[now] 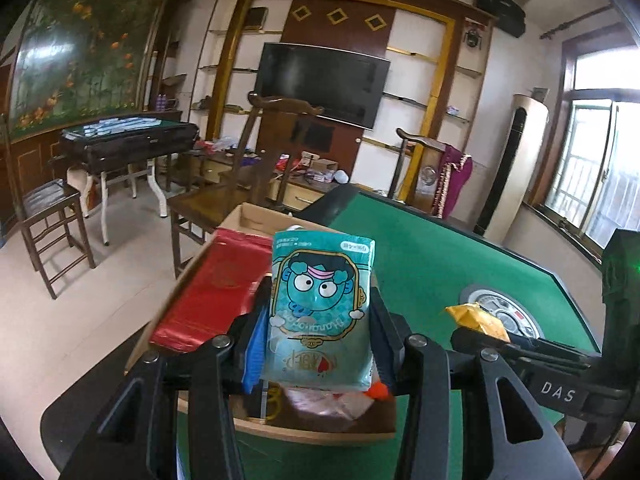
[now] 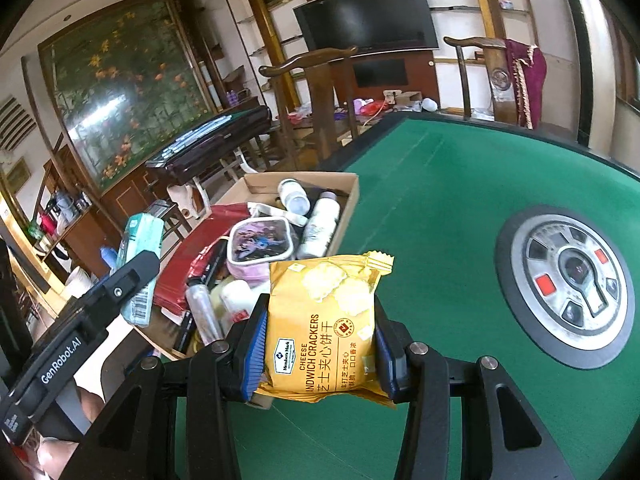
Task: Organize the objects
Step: 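Lift and carry the cracker pouch and tissue pack to the cardboard tray with both grippers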
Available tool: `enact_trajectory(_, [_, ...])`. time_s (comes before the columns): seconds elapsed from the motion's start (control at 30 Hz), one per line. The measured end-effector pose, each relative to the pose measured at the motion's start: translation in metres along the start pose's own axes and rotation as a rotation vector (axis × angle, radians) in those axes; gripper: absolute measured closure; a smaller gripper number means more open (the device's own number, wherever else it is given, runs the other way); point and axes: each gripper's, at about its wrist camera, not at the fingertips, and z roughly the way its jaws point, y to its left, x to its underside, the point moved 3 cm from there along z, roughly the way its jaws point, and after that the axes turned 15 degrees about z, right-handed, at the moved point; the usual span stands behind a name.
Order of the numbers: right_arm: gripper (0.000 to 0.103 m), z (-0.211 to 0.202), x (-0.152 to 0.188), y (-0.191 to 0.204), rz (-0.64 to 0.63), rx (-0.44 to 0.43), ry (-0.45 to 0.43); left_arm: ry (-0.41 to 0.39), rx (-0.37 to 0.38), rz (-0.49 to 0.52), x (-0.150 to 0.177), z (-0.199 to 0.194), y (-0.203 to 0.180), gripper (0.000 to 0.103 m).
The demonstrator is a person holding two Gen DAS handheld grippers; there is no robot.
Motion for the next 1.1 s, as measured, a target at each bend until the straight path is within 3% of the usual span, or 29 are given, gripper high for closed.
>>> enact_trajectory(0.67, [0.053,0.066,-0.033,0.054,-0.048,-0.038,0.097,0.055,-0.036,-0.036,0.014,0.007,0.045,0.058])
enact_trajectory(1.1, [0.053,0.133,-0.061,0.073,-0.049,-0.029,0.201,0.103,0.0,-0.038,0.006,0.031,0.049,0.058])
